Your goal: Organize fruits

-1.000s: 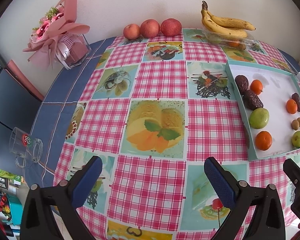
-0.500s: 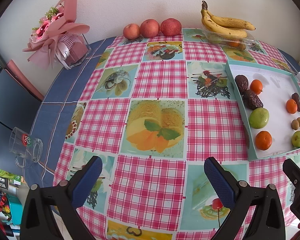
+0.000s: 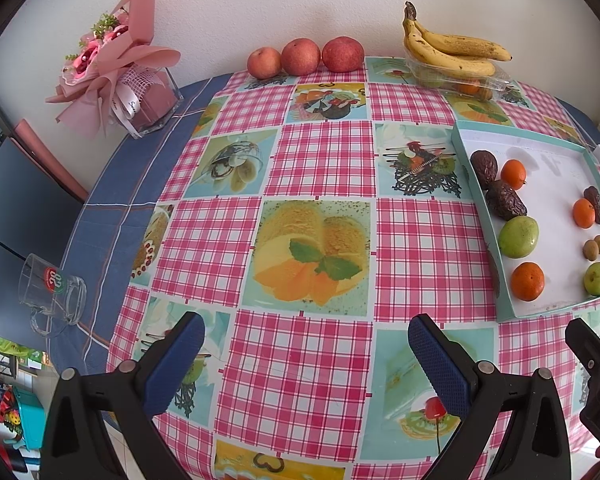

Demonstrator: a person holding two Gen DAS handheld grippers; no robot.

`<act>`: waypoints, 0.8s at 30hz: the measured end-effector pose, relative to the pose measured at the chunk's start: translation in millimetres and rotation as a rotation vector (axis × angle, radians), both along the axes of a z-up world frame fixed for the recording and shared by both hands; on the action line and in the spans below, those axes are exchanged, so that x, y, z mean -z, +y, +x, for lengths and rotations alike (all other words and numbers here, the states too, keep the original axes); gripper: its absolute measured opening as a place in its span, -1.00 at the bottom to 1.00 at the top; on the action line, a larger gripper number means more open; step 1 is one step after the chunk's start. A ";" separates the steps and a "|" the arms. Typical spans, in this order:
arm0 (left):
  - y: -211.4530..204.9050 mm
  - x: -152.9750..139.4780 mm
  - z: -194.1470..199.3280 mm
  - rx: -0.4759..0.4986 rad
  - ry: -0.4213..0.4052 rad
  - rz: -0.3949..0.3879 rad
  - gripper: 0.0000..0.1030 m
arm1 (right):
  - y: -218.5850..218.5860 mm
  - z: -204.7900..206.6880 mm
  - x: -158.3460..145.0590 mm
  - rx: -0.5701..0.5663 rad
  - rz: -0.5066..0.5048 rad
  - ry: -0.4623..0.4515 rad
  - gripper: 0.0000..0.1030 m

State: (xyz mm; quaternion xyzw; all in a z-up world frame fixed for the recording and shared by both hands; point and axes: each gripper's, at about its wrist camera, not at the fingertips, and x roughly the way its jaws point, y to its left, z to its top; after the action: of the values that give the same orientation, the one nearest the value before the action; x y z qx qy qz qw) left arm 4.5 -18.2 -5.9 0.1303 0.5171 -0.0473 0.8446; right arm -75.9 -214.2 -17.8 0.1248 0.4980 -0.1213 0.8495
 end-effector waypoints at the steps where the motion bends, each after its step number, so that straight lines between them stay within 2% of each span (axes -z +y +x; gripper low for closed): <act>1: 0.0 0.0 0.0 0.000 0.000 0.000 1.00 | 0.1 0.1 0.0 0.000 0.000 0.000 0.78; 24: 1.1 1.0 0.0 -0.001 0.001 0.007 1.00 | 0.7 0.5 0.6 0.001 0.000 0.001 0.78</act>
State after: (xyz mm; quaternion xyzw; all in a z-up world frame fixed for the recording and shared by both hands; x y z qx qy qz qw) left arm 4.5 -17.1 -6.9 0.1329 0.5176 -0.0449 0.8440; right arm -75.4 -213.5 -18.4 0.1249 0.4984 -0.1216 0.8493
